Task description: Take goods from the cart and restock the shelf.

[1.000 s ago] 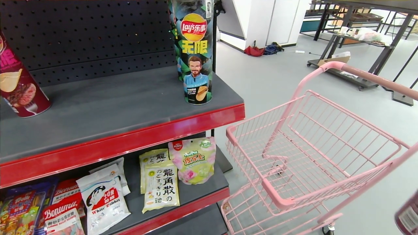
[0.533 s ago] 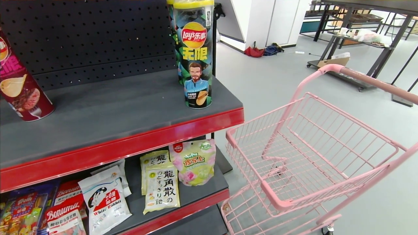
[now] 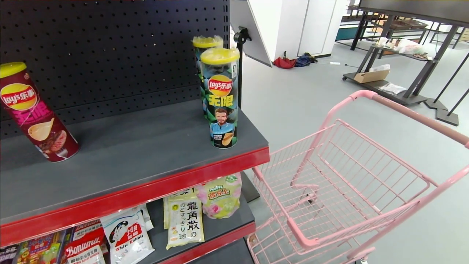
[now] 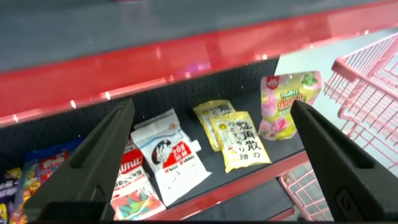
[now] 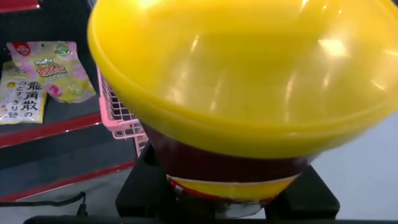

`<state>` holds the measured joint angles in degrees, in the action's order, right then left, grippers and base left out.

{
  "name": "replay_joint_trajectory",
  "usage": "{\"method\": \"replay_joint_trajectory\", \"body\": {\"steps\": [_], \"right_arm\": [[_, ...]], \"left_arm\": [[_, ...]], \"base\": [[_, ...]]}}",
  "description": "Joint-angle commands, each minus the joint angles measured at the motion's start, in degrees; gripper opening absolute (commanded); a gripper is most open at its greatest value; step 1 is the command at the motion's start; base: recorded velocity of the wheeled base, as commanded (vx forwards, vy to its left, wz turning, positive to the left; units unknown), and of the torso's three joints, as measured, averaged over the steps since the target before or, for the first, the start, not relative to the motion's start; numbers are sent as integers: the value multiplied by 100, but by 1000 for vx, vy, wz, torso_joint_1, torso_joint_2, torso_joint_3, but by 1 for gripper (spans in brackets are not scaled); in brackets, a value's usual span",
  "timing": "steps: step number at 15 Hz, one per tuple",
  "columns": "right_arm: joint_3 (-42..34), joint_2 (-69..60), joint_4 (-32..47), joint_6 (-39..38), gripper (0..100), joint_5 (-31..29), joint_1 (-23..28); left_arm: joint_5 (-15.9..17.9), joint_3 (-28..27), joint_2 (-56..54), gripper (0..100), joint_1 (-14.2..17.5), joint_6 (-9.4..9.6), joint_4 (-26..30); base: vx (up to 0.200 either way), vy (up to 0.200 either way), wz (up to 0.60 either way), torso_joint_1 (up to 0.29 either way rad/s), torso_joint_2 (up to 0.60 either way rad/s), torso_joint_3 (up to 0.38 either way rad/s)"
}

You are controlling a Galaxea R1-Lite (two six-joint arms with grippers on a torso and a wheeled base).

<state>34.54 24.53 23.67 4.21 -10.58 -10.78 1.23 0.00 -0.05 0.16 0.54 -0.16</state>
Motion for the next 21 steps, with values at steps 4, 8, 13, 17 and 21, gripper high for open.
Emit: {"method": "replay_joint_trajectory", "body": {"steps": [4, 8, 13, 17, 21], "right_arm": [[1, 210, -12, 1, 0, 21, -3], [1, 307, -12, 10, 0, 30, -12], [1, 509, -320, 36, 0, 21, -3], [-43, 544, -364, 36, 0, 39, -3], [-316, 404, -487, 45, 0, 47, -3]], "left_arm": [[0, 0, 5, 100, 2, -1, -2], [0, 0, 5, 100, 2, -1, -2], [0, 0, 5, 100, 2, -1, -2], [0, 0, 5, 100, 2, -1, 7], [0, 0, 5, 100, 2, -1, -2]], "base": [[0, 0, 0, 221, -576, -358], [0, 0, 0, 163, -411, -250], [0, 0, 240, 14, -26, -19], [0, 0, 600, 11, -2, 0], [0, 0, 450, -2, 2, 2]]}}
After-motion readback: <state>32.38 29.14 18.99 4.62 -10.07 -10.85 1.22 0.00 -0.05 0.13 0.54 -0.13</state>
